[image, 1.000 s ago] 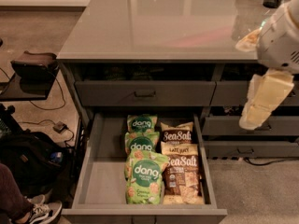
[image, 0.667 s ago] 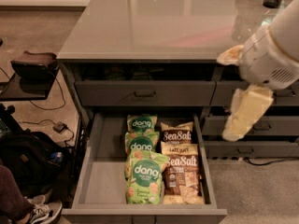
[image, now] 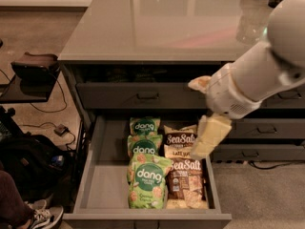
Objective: Pick brown chip bag from middle drawer and place on counter
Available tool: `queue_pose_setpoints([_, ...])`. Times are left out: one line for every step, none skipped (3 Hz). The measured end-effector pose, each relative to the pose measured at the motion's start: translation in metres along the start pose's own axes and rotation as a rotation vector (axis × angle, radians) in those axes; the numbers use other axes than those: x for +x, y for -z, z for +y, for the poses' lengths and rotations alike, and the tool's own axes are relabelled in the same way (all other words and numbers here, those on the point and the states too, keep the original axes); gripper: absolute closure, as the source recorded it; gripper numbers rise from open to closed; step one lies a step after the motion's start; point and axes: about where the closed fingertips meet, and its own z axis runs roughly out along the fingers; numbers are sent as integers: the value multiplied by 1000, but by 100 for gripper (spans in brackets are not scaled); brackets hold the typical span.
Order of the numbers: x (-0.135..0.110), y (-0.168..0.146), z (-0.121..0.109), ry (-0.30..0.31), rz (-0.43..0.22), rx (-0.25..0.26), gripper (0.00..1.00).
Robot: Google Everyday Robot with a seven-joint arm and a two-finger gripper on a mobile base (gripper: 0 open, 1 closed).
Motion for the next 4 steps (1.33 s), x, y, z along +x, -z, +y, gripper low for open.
queue_pose_setpoints([-6,-54,-4,0,-62,-45,0])
queue_pose_setpoints([-10,-101,-3,-4,-108,-96,0])
queue_pose_setpoints([-18,-143,-4,5,-143,-146,0])
queue_pose_setpoints([-23,-183,-9,2,-178,-192,0])
